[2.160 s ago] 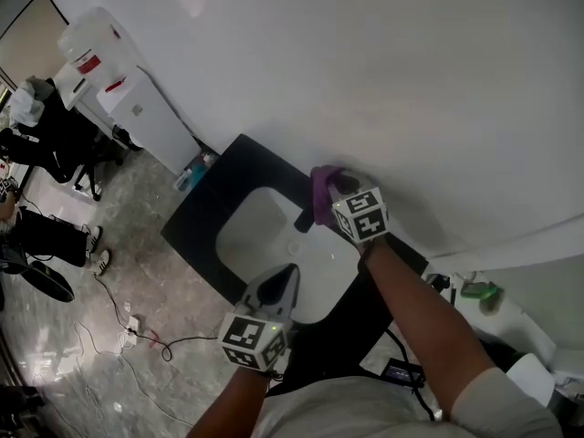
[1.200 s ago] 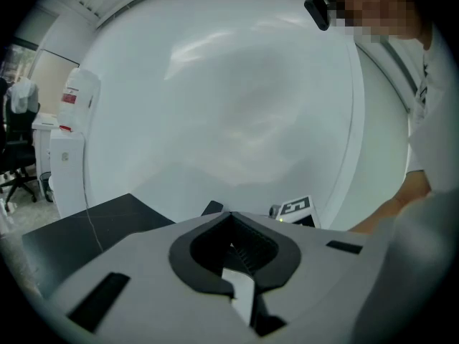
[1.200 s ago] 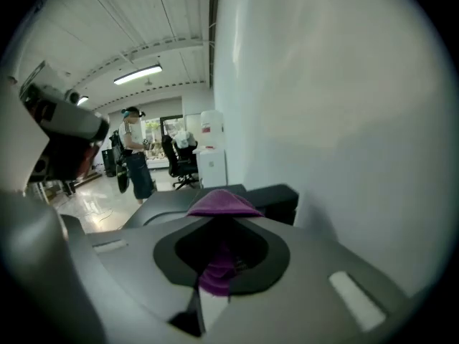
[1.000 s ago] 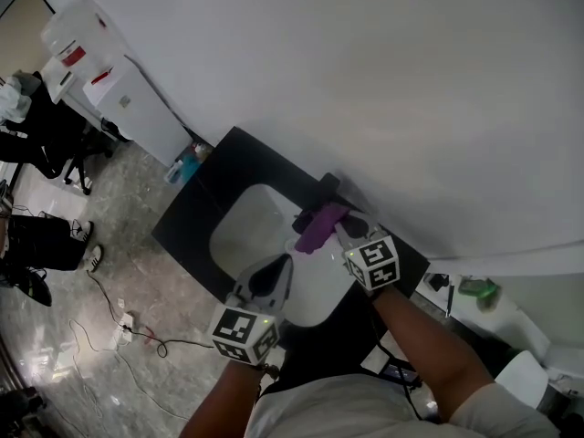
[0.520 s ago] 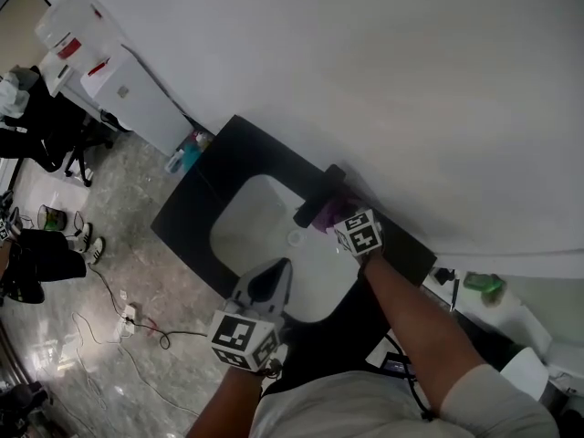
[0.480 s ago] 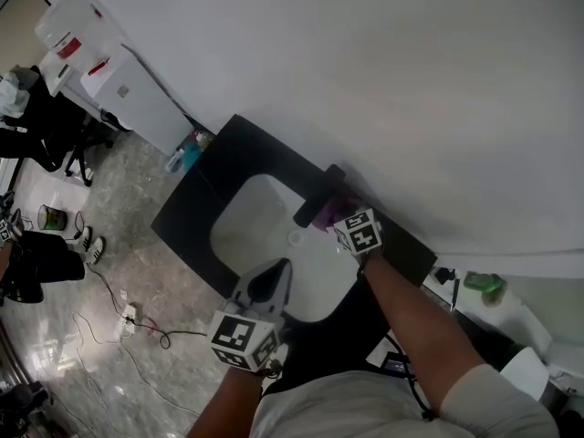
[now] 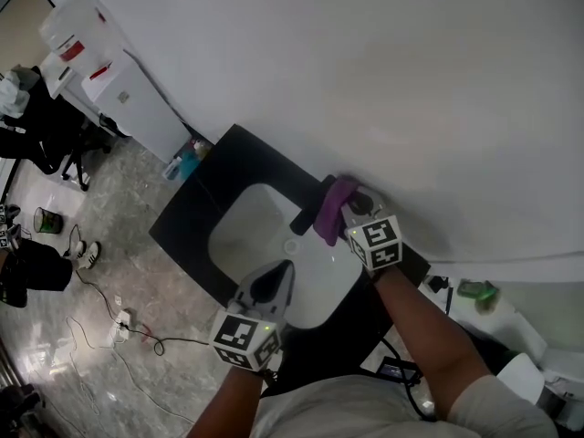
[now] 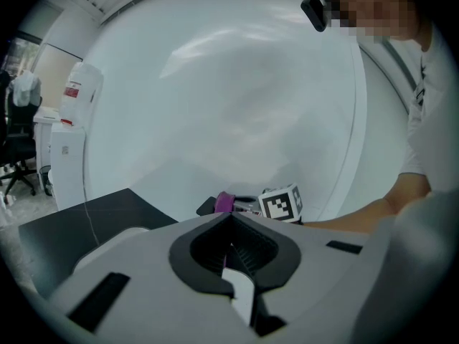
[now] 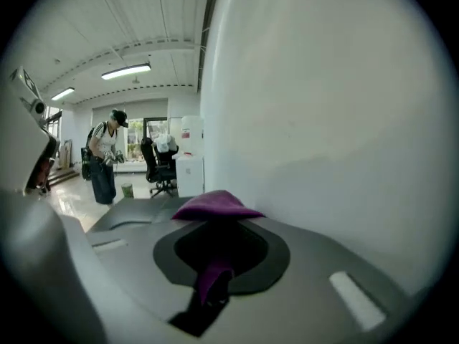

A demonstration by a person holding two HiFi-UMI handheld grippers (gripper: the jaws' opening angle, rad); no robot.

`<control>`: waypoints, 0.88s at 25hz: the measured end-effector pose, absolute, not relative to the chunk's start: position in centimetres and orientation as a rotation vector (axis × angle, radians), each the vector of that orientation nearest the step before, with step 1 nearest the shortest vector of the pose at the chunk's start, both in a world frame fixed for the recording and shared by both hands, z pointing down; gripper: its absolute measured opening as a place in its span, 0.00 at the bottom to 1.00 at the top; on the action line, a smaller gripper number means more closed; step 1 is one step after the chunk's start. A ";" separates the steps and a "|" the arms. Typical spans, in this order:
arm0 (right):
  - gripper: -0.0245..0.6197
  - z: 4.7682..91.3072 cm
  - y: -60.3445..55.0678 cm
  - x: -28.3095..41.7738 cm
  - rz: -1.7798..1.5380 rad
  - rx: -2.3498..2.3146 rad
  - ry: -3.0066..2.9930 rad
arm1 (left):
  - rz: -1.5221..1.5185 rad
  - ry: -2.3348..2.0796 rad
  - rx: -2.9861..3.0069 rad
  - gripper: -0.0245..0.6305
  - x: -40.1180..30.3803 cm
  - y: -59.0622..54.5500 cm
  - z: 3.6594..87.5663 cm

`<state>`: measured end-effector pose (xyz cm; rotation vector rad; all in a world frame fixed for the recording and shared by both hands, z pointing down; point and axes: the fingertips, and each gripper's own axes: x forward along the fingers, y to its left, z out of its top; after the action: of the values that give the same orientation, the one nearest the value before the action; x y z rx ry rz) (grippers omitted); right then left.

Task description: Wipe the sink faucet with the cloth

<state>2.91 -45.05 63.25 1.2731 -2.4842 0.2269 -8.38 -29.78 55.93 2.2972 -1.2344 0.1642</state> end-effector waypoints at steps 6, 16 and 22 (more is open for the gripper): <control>0.08 75.5 -44.3 3.6 0.448 1.172 -2.277 | 0.194 -1.250 2.296 0.05 -9.2 -30.6 56.3; 0.08 68.0 -45.5 3.3 0.359 1.281 -2.408 | 0.185 -1.291 2.282 0.05 -11.0 -30.3 56.1; 0.08 52.0 -42.2 4.4 0.179 1.378 -2.632 | 0.149 -1.296 2.355 0.05 -9.4 -30.2 52.7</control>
<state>4.41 -42.25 52.05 1.3781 -2.6321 0.1790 -9.43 -30.17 52.73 2.3554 -1.2962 0.1491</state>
